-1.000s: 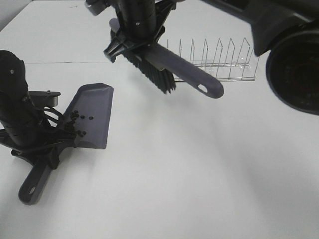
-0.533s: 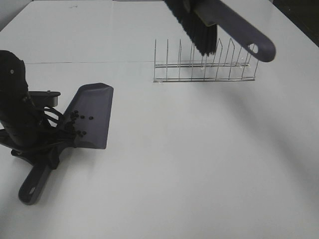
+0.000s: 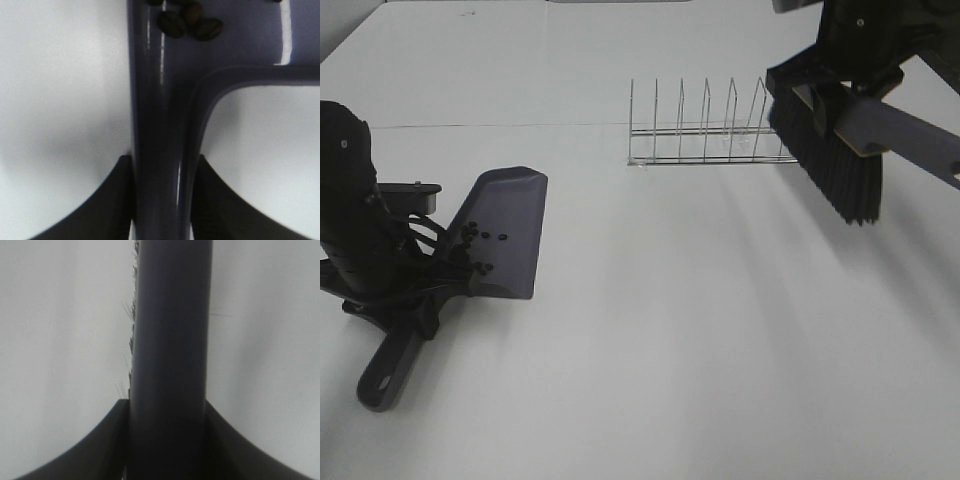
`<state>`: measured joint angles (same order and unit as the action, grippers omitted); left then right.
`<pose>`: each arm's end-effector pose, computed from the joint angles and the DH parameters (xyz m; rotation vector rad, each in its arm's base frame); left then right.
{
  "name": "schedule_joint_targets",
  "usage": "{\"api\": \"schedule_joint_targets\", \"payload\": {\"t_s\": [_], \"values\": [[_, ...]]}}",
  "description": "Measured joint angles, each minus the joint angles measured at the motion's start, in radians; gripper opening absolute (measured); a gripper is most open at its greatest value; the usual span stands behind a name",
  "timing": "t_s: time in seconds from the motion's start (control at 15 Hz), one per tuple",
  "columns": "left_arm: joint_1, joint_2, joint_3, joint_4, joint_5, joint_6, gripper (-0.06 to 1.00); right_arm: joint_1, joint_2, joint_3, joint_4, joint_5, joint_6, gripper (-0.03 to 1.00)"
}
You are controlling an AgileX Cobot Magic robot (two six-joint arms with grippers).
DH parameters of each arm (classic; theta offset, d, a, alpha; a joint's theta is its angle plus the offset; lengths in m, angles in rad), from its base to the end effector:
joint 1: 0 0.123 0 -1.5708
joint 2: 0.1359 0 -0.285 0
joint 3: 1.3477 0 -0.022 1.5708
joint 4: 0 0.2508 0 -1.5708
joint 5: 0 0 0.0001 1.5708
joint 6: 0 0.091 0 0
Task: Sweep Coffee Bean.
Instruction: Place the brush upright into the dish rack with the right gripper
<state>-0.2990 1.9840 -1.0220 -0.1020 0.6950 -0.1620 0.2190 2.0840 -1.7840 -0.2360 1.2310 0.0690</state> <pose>0.3104 -0.1019 0.0969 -0.0917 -3.1247 0.0998 0.4280 0.0747 0.2306 -0.3182 2.9511 -0.3085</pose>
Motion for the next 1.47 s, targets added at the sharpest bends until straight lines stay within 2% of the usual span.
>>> {"api": "schedule_joint_targets", "payload": {"t_s": [0.27,0.47,0.87,1.2,1.47], "values": [[0.0,0.0,0.0,0.0,0.0,0.0,0.26,-0.044,0.0,0.101,0.018,-0.071,0.0,0.35],[0.0,0.0,0.0,0.0,0.0,0.0,0.26,-0.048,0.006,0.103,0.037,-0.17,0.0,0.35],[0.0,0.0,0.0,0.0,0.001,0.0,0.26,-0.078,0.063,0.1,0.005,-0.243,0.025,0.35],[0.0,0.0,0.0,0.0,0.002,0.0,0.26,-0.078,0.119,0.005,0.002,-0.231,0.027,0.35],[0.0,0.0,0.0,-0.001,0.002,0.0,0.26,-0.078,0.2,-0.141,-0.013,-0.199,0.027,0.35]]}}
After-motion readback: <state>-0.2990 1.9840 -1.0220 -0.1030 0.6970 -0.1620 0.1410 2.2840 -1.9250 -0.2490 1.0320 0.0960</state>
